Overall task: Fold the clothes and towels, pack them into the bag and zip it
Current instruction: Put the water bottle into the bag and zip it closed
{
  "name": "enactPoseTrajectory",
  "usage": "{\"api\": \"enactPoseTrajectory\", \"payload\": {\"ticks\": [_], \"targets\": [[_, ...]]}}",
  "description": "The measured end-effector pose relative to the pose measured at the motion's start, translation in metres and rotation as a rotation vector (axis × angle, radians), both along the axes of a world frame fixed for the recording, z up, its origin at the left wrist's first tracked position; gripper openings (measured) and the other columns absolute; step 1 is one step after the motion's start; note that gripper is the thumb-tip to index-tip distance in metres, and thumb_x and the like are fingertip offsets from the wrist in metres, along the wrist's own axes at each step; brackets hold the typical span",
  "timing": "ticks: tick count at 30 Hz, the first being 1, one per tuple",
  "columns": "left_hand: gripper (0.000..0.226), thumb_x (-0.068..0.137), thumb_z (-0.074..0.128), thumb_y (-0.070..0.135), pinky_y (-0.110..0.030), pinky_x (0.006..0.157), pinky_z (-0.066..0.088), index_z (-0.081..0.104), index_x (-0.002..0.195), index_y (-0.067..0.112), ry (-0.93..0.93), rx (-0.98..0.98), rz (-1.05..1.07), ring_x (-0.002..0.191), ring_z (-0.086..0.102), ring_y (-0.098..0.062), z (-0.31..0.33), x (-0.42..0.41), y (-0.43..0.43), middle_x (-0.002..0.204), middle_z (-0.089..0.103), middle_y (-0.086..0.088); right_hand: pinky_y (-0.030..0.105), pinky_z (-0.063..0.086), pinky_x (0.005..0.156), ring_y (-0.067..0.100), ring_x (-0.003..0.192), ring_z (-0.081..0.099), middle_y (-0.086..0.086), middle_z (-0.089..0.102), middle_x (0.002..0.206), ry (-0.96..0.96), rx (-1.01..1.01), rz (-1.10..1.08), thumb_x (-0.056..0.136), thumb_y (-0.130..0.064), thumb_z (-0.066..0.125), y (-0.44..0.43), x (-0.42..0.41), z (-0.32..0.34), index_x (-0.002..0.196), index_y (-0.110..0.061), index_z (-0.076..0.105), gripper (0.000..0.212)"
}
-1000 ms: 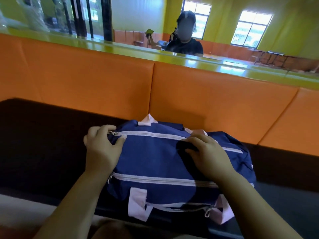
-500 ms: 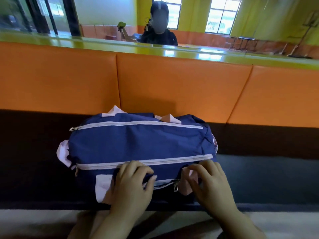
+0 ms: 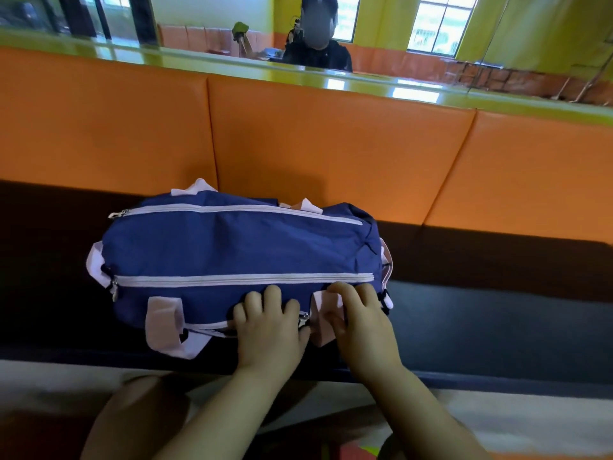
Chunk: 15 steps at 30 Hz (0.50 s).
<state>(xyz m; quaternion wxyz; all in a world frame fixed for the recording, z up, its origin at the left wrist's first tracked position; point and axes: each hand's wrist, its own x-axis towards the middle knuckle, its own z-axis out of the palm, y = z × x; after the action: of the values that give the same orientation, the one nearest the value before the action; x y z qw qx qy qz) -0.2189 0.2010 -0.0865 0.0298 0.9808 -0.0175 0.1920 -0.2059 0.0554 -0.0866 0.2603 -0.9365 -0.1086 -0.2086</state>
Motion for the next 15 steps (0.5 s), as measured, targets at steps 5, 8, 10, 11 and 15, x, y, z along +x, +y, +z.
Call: {"api": "enactPoseTrajectory", "payload": {"ticks": [5,8,10,11,15], "targets": [[0.021,0.054,0.084,0.03,-0.041,0.058,0.043,0.067,0.063,0.02,-0.055,0.0,-0.07,0.067,0.05,-0.032,-0.001,0.003,0.003,0.072,0.057,-0.004,0.035,0.046,0.049,0.029,0.077,0.057,0.007,0.052,0.102,-0.028,-0.015,0.041,0.083,-0.015,0.064,0.0,0.001,-0.001,0.112,-0.034,0.041,0.042],[0.016,0.058,0.083,0.032,-0.037,0.057,0.045,0.07,0.065,0.025,-0.08,-0.072,-0.16,0.066,0.054,-0.026,0.002,0.0,0.013,0.068,0.062,0.006,0.031,0.048,0.048,0.022,0.071,0.054,0.007,0.054,0.091,-0.12,-0.064,0.085,0.079,-0.025,0.054,0.005,-0.005,0.002,0.107,-0.026,0.051,0.028],[0.016,0.058,0.083,0.032,-0.035,0.056,0.044,0.069,0.064,0.028,-0.061,-0.131,-0.174,0.066,0.054,-0.023,0.006,0.0,0.018,0.065,0.061,0.009,0.028,0.048,0.059,0.018,0.075,0.054,0.009,0.056,0.09,-0.166,-0.034,0.113,0.081,-0.025,0.058,0.01,-0.009,0.001,0.103,-0.024,0.056,0.022],[0.016,0.058,0.082,0.032,-0.034,0.056,0.044,0.068,0.064,0.028,-0.046,-0.15,-0.171,0.065,0.055,-0.022,0.007,0.0,0.019,0.064,0.06,0.009,0.03,0.046,0.065,0.021,0.08,0.052,0.011,0.056,0.094,-0.203,-0.073,0.13,0.08,-0.024,0.061,0.012,-0.008,-0.002,0.108,-0.022,0.057,0.028],[0.016,0.066,0.079,0.033,-0.031,0.057,0.039,0.064,0.063,0.028,0.007,-0.231,-0.179,0.065,0.059,-0.018,0.01,-0.004,0.022,0.065,0.058,0.009,0.036,0.039,0.073,0.026,0.088,0.045,0.01,0.043,0.108,-0.332,-0.216,0.073,0.076,-0.027,0.064,0.01,0.004,-0.027,0.12,-0.024,0.055,0.046]]}}
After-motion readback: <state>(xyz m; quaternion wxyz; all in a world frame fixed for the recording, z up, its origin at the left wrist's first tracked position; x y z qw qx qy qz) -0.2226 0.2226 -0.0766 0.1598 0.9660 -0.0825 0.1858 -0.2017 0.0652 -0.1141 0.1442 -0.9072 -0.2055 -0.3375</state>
